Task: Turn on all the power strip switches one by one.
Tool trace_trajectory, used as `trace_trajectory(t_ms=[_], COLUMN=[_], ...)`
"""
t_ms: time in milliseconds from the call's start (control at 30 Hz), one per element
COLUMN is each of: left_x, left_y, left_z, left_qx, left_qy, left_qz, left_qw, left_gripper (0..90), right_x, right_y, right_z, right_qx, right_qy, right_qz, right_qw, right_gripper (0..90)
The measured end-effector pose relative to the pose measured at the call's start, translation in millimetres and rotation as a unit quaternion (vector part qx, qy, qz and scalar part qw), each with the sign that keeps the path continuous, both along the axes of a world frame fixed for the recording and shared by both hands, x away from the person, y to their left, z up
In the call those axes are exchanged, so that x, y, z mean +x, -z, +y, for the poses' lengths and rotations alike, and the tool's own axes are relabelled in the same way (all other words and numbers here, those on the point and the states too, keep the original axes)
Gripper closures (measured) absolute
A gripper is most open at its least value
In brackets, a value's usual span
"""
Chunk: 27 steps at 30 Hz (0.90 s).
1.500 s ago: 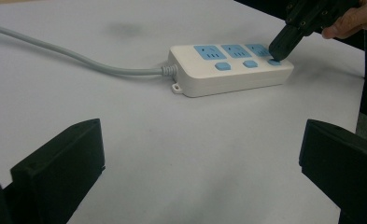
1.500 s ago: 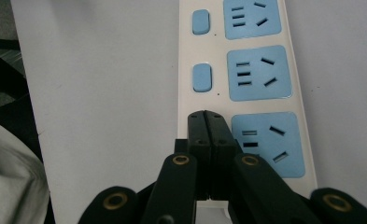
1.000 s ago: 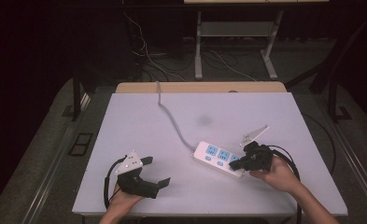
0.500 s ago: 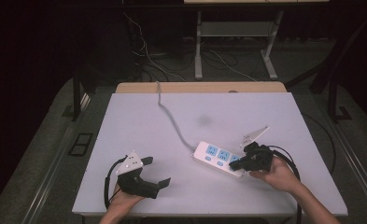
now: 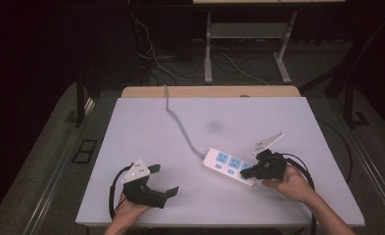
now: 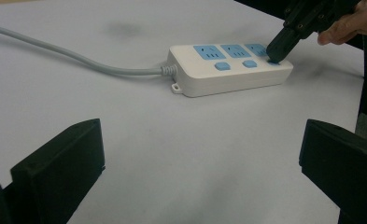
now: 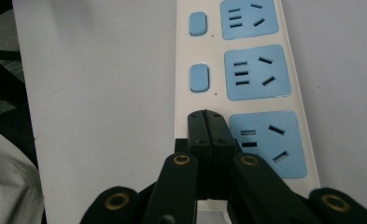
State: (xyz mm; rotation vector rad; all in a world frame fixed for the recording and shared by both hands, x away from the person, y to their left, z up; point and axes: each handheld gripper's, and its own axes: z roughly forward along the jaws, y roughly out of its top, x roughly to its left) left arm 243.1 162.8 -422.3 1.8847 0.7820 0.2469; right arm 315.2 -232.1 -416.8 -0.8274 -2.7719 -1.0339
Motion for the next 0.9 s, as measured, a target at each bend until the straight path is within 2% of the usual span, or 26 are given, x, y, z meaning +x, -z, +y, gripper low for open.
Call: trace_trajectory(t_ms=[367, 667, 900], left_x=[0.4, 0.4, 0.8], left_y=[-0.1, -0.2, 0.0], left_z=[1.0, 1.5, 1.9], left_qx=[-0.001, 0.0, 0.0], left_qy=[-0.001, -0.002, -0.003], left_qz=[0.001, 0.001, 0.001], left_qw=[1.0, 1.0, 1.0], left_gripper=[0.0, 0.0, 0.0], right_x=[0.2, 0.3, -0.9], right_y=[0.6, -0.7, -7.4], right_z=[-1.7, -0.6, 3.5], right_qx=[0.017, 0.01, 0.008], right_qy=[0.006, 0.004, -0.001], right_qz=[0.009, 0.014, 0.013], right_qw=[0.9998, 0.9998, 0.9999], right_gripper=[90.0, 90.0, 89.9])
